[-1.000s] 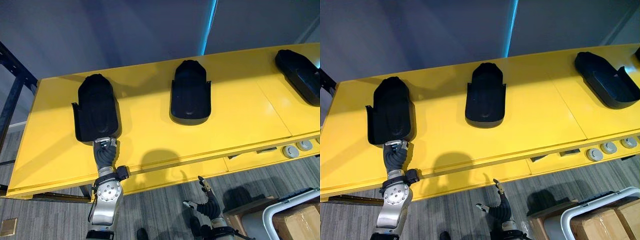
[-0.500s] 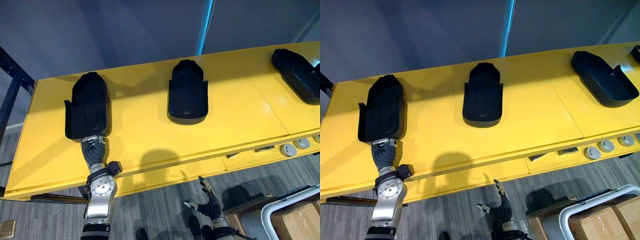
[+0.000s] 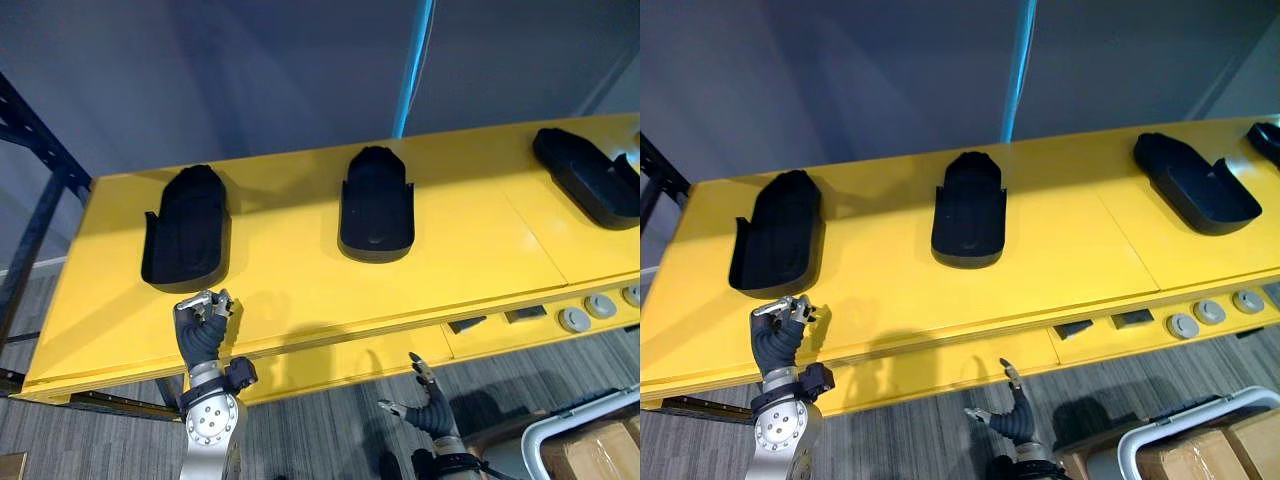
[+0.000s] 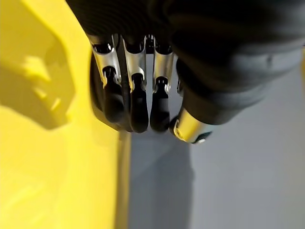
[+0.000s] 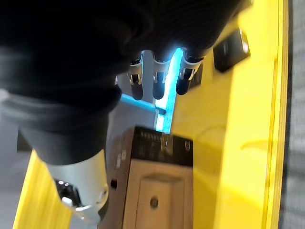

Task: Walk over and take plastic housings, then place them on the shelf

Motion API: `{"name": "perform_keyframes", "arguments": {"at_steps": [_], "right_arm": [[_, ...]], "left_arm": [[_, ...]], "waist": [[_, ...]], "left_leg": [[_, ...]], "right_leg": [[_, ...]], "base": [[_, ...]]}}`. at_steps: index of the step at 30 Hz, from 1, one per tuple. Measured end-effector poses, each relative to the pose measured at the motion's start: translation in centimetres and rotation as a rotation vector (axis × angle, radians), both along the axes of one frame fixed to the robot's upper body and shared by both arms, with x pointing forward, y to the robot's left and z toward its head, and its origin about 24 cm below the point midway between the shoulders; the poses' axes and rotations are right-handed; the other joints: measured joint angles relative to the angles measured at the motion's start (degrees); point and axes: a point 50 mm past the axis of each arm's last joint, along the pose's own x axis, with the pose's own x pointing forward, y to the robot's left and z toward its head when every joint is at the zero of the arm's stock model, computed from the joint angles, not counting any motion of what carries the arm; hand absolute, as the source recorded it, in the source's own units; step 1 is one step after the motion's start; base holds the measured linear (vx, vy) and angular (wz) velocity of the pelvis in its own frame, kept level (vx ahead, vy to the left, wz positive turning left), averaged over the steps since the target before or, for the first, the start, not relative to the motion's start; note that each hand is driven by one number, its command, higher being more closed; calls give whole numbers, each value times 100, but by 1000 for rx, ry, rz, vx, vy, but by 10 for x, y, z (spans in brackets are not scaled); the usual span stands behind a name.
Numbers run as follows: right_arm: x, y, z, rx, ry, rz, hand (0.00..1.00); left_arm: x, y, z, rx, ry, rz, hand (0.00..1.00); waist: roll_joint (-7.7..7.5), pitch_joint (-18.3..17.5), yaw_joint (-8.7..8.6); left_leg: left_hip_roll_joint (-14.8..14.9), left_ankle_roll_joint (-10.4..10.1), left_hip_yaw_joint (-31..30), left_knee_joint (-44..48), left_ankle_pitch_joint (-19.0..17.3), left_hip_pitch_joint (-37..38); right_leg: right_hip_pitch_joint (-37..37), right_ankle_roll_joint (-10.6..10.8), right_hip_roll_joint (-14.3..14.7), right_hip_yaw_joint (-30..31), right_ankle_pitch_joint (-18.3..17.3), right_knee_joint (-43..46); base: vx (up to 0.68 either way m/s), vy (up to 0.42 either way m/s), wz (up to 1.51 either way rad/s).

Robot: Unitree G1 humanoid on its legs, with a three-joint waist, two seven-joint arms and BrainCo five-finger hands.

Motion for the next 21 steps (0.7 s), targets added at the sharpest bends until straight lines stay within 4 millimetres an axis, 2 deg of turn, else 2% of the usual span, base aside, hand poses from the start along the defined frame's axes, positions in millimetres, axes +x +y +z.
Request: {"name": "perform_keyframes", "arguments": {"at_steps": [2, 4, 6, 7, 9, 11, 13, 14, 15, 16, 17, 18, 20, 21], "right_arm": [[-21, -26, -26, 27, 130, -112, 0], [-40, -41, -45, 52, 234, -188, 0], [-81, -56, -76, 78, 420, -284, 0], [-91, -57, -82, 85, 464, -298, 0], [-126, -58, -98, 110, 604, -337, 0], [-141, -57, -106, 122, 673, -340, 0], [-144, -54, -110, 136, 701, -334, 0], [-143, -53, -110, 140, 699, -326, 0], [-139, -54, -109, 142, 690, -327, 0], [-137, -56, -109, 144, 681, -330, 0], [-129, -57, -107, 140, 661, -324, 0], [-121, -55, -106, 140, 646, -310, 0], [-89, -52, -94, 123, 546, -248, 0], [-82, -50, -90, 120, 516, -234, 0]], "left_arm": [[-7, -4, 1, 25, 0, -28, 0], [-9, -6, 4, 36, -13, -45, 0], [-10, -10, 8, 75, -39, -69, 0], [-10, -11, 8, 80, -44, -76, 0], [-10, -14, 10, 95, -54, -95, 0], [-10, -16, 10, 104, -61, -103, 0], [-10, -15, 9, 109, -54, -99, 0], [-9, -16, 6, 114, -44, -105, 0], [-10, -18, 3, 112, -31, -115, 0], [-10, -20, 3, 110, -29, -125, 0], [-9, -24, 2, 108, -28, -141, 0], [-9, -25, 1, 112, -25, -145, 0], [-8, -26, -3, 126, -7, -122, 0], [-8, -27, -3, 132, -8, -119, 0]], "waist": [[-1, -180, -1], [4, -220, -11], [9, -433, -30], [5, -467, -40], [-8, -579, -84], [-12, -648, -136], [-25, -662, -122], [-20, -668, -48], [9, -679, 80], [67, -710, 128], [180, -781, 153], [195, -793, 155], [199, -796, 297], [197, -787, 316]], "left_leg": [[0, -3, -1, 0, -1, 57], [1, -12, 1, -1, -8, 167], [12, -37, 11, -1, -27, 218], [18, -39, 11, -1, -28, 242], [57, -89, 27, -1, -66, 388], [99, -159, 102, 7, -145, 497], [190, -242, 263, 305, -409, 571], [253, -298, 163, 829, -868, 518], [282, -342, -202, 1445, -1449, 462], [280, -300, -509, 1781, -1657, 389], [351, -60, -1003, 2469, -2027, 197], [353, -23, -1322, 2767, -2139, 126], [83, -79, -2590, 3572, -2418, -98], [10, -92, -2761, 3690, -2489, -107]], "right_leg": [[56, -1, 0, 0, -6, 1], [167, -1, 1, -1, -17, -1], [211, -5, 8, 14, -26, -1], [233, -5, 13, 14, -26, -1], [369, -28, 49, 26, -45, 5], [376, -30, 100, 114, -109, 115], [281, -17, 207, 376, -195, 307], [208, -67, 336, 668, -248, 469], [123, -104, 578, 1053, -268, 634], [74, -137, 733, 1246, -283, 690], [-16, -192, 1026, 1576, -287, 811], [-94, -208, 1155, 1743, -290, 909], [-508, -195, 1557, 2480, -313, 1415], [-627, -160, 1631, 2610, -337, 1548]], "base": [[0, 0, 0], [0, 0, 0], [0, 0, 0], [8, 5, -3], [-6, 1, -2], [-20, -4, -25], [-42, -12, -75], [-24, -1, -149], [1, 13, -167], [13, 87, -179], [-7, 96, -133], [-49, 119, -177], [-45, 63, -194], [-63, 142, -148]]}}
